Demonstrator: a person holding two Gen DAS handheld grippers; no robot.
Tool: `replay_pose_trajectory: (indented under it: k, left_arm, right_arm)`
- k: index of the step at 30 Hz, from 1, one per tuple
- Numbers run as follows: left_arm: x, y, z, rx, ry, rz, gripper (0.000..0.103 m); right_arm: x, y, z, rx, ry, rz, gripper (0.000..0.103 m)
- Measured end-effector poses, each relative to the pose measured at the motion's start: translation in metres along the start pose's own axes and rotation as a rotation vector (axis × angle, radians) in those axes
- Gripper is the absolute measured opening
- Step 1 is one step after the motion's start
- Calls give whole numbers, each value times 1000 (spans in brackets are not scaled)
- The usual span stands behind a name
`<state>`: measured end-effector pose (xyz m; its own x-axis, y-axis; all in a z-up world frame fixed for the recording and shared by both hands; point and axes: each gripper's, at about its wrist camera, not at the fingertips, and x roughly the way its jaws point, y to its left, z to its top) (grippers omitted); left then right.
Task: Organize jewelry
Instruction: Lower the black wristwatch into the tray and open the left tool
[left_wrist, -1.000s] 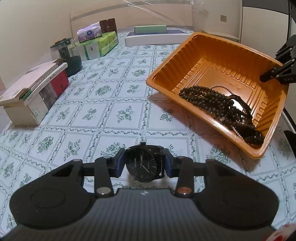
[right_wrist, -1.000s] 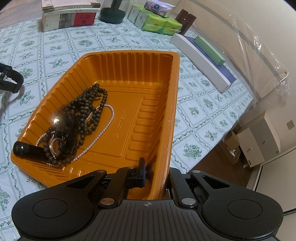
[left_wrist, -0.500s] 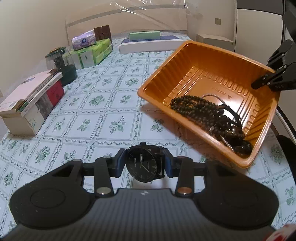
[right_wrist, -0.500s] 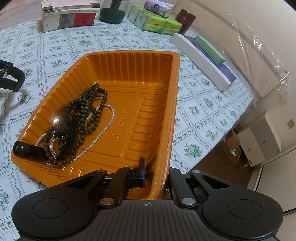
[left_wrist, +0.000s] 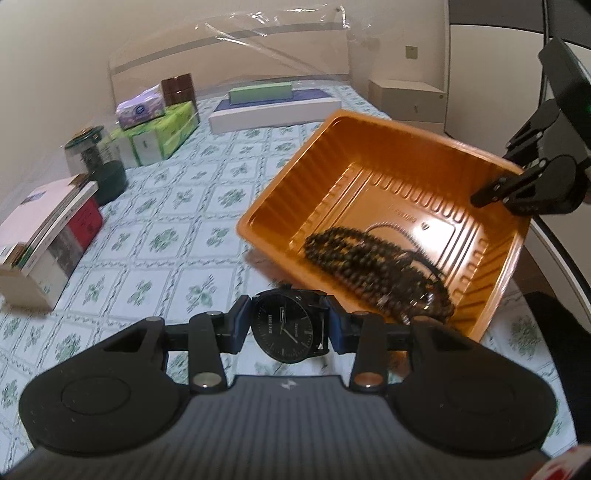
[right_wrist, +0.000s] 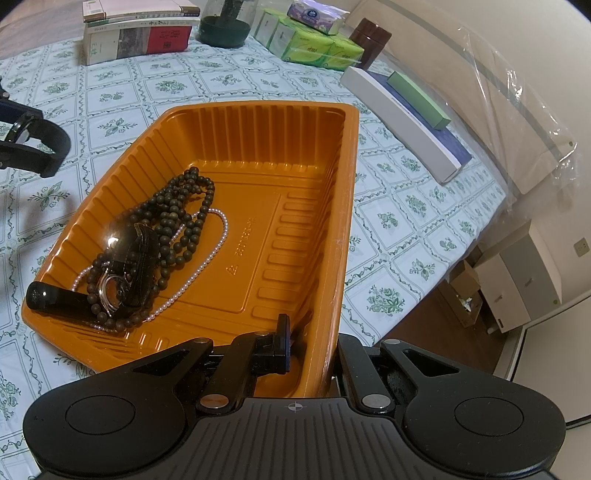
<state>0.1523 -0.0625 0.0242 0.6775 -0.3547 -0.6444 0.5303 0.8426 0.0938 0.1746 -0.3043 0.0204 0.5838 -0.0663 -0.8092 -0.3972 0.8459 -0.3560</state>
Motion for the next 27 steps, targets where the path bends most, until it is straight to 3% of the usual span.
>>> replay_pose_trajectory:
  k: [27]
  left_arm:
    - [31,-69,58,76,-48,-180,38]
  right_arm:
    - [6,-5,-1,29,-7,40,6]
